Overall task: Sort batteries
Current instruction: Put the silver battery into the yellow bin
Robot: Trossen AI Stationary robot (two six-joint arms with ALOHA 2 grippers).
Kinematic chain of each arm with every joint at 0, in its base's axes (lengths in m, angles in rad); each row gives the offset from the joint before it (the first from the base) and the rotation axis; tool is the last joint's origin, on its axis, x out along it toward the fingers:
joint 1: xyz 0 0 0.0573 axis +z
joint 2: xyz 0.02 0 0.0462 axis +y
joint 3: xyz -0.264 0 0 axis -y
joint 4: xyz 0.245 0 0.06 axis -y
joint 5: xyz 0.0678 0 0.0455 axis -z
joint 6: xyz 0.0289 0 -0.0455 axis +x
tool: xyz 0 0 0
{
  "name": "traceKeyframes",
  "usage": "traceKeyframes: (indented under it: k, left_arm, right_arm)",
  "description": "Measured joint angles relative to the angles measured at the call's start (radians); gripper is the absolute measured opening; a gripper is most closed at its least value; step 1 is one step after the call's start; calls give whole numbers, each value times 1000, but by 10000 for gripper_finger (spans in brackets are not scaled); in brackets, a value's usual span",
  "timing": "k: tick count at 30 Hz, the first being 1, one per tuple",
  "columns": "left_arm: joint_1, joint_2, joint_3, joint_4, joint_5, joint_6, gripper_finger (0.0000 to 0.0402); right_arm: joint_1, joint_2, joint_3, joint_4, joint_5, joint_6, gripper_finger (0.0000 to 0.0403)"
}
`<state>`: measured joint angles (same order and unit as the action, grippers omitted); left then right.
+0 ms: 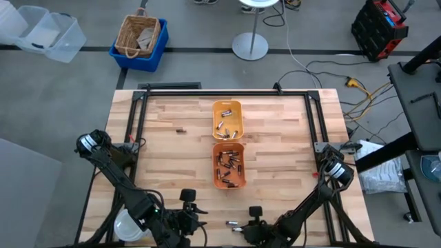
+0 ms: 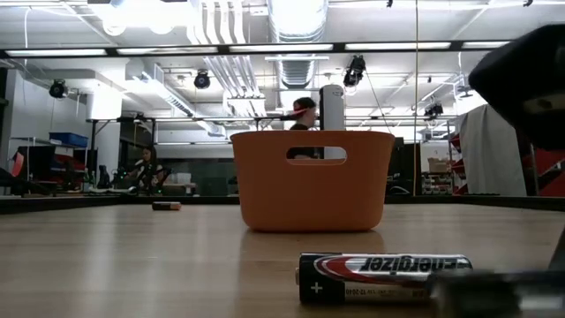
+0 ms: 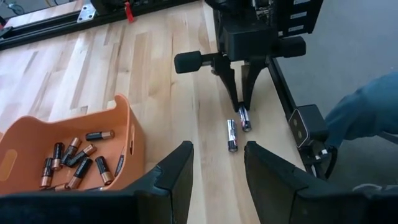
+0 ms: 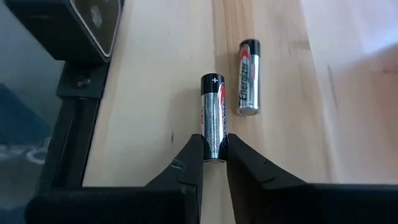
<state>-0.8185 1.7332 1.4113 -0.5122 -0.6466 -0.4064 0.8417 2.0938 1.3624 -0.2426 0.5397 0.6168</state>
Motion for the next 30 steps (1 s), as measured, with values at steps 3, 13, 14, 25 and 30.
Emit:
traceKeyframes:
  k: [3,13,14,25,30]
  left_arm:
    - [0,0,0,4,-1,-7,124]
    - [0,1,0,8,-46,-31,124]
    - [0,1,0,9,-49,-36,124]
    - [0,1,0,17,-52,-92,124]
    - [1,1,0,17,-52,-100,124]
  right_arm:
    - [0,-42,-2,-12,-25,-35,38]
    - [-12,-218,0,-6,-25,-234,38]
    - [-18,-237,1,-10,-23,-255,39]
    - [-71,-293,1,-32,-16,-420,39]
    - [-89,-297,1,-39,-17,-475,39]
